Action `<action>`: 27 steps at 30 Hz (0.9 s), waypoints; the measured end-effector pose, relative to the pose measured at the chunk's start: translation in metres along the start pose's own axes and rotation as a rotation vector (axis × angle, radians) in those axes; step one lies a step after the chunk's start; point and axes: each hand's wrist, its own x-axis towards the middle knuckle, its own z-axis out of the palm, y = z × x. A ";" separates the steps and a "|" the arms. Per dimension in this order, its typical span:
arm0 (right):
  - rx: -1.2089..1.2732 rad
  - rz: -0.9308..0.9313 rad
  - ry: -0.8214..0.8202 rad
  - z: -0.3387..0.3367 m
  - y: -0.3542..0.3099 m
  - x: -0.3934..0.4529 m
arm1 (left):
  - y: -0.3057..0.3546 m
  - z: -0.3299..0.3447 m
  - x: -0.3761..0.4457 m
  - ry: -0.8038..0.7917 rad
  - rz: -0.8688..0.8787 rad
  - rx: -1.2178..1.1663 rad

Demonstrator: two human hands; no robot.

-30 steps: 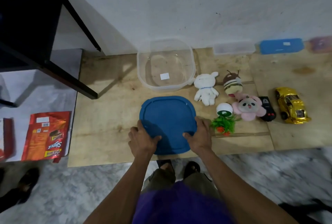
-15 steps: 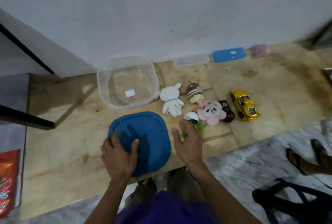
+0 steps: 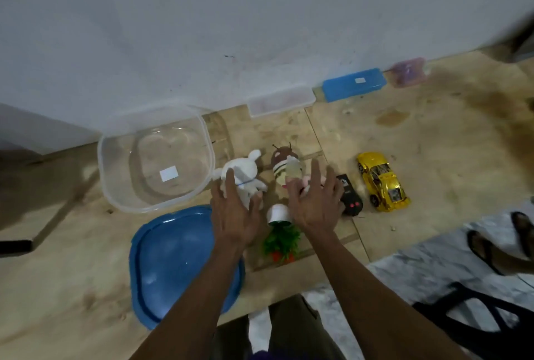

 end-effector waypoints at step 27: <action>0.107 -0.445 -0.067 0.034 -0.012 0.080 | 0.027 0.057 0.060 0.130 -0.180 0.006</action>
